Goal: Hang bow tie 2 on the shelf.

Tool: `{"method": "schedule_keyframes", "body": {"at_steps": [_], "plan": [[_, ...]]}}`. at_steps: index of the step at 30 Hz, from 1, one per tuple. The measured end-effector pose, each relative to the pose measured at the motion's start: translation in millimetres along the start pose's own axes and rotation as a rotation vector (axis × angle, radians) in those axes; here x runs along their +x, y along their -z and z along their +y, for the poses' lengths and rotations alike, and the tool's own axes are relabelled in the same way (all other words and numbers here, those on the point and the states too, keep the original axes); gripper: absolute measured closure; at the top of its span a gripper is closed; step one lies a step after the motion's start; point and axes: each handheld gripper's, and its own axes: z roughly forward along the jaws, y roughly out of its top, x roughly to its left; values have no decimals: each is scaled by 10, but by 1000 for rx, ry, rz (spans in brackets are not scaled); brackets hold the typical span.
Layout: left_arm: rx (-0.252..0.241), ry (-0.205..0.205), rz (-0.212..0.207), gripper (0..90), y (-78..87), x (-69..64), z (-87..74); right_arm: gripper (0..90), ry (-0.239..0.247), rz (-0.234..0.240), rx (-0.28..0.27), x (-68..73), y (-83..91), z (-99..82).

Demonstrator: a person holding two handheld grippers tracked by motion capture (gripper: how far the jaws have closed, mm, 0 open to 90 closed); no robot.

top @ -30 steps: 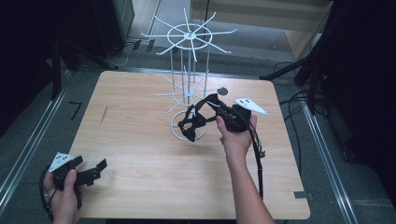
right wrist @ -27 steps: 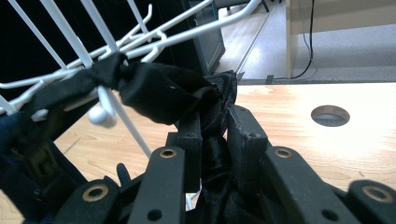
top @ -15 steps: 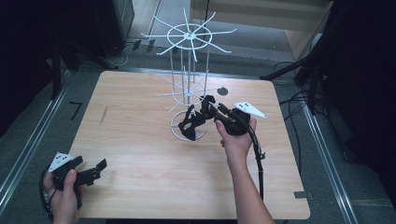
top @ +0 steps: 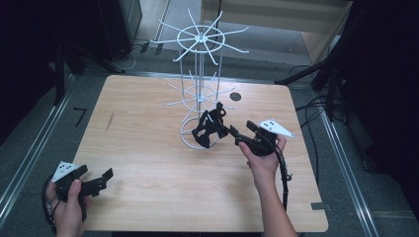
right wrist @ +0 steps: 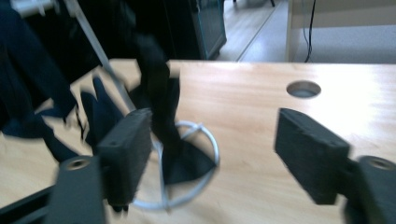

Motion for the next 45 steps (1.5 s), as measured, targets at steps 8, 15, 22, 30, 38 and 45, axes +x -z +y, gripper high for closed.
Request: {"method": "schedule_keyframes", "body": {"at_steps": [8, 15, 22, 30, 38, 45], "plan": [[0, 0, 2, 10, -2, -3, 0, 7, 22, -29, 22, -101, 174, -142], [2, -2, 1, 10, -2, -2, 1, 6, 4, -24, 28, -221, 324, -282], [2, -2, 2, 10, -3, -4, 1, 6, 6, -49, 39, -330, 476, -449], [3, -3, 6, 10, -2, -8, 2, 6, -17, -65, 53, -496, 639, -653], [4, -3, 5, 10, -4, -11, 2, 6, -31, -91, 70, -653, 799, -828], [2, -6, 8, 10, -4, -16, 0, 6, -42, -118, 76, -773, 909, -910]]}}
